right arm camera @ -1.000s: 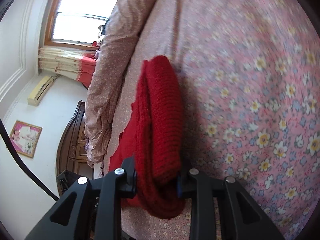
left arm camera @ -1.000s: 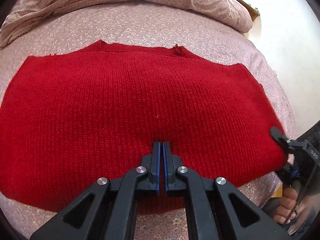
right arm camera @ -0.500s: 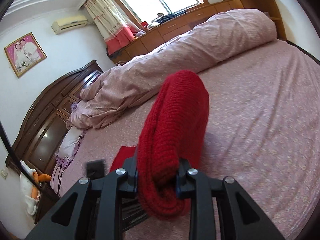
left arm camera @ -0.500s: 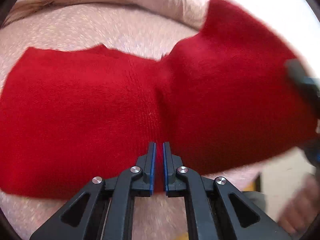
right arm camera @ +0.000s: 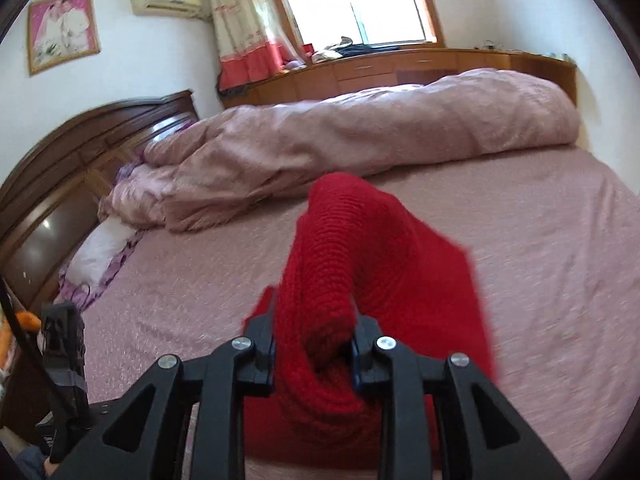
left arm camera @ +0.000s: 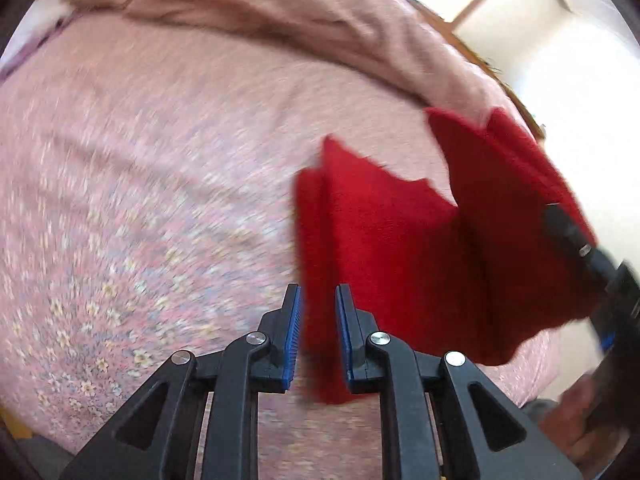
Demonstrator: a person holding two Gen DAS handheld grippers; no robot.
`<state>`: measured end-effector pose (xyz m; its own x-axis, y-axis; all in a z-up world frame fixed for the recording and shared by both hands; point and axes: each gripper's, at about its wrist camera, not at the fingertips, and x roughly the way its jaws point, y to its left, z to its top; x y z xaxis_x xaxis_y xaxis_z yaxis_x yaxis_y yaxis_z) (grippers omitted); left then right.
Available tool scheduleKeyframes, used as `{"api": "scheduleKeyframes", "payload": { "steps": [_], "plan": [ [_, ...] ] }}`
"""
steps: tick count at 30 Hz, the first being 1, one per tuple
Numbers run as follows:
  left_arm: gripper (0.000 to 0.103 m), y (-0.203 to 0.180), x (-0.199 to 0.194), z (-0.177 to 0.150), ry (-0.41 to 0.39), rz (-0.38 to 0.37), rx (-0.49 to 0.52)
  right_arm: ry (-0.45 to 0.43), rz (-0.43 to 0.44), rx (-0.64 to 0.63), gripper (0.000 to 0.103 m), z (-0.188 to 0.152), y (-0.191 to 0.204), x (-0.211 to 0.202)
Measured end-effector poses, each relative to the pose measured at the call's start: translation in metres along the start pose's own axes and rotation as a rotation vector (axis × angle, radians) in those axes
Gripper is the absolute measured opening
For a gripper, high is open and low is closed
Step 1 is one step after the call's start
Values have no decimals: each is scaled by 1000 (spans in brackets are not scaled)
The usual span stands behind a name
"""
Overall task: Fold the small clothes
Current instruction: 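Fold the held end over the body and open the right gripper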
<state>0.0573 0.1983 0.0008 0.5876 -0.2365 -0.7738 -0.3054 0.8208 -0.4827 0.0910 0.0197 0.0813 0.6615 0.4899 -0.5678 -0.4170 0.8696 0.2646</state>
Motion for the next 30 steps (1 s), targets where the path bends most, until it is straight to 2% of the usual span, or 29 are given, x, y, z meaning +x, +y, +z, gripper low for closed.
{"api": "scheduleKeyframes", "payload": {
  "steps": [2,5,7,10,13,16,18,19,21,27,29,30],
  "plan": [
    [10,11,9,-8,20,-5,-37,-3,22,-16,26,-26,20,24],
    [10,13,18,-11,45,29,-28,64,15,-53,26,-64,38,57],
    [10,11,20,-13,52,37,-15,43,-2,-110,26,-73,46,59],
    [10,10,20,-12,50,30,-23,27,8,-124,26,-71,45,52],
    [10,13,22,-7,51,6,-48,-41,41,-93,26,-61,42,34],
    [10,19,15,-9,49,-8,-65,-86,87,-128,26,-58,50,24],
    [6,23,13,-10,51,2,-72,-36,83,-162,26,-64,58,37],
    [7,30,13,-9,52,38,-78,8,71,-167,26,-70,59,48],
    [7,40,9,-9,56,25,-97,51,74,-144,27,-77,58,58],
    [7,58,-1,-7,50,12,-120,67,84,-151,36,-78,59,57],
    [7,61,-2,-7,44,-1,-134,58,126,-114,42,-75,55,54],
    [8,68,-4,-9,39,-2,-141,53,168,-84,49,-74,52,50]
  ]
}}
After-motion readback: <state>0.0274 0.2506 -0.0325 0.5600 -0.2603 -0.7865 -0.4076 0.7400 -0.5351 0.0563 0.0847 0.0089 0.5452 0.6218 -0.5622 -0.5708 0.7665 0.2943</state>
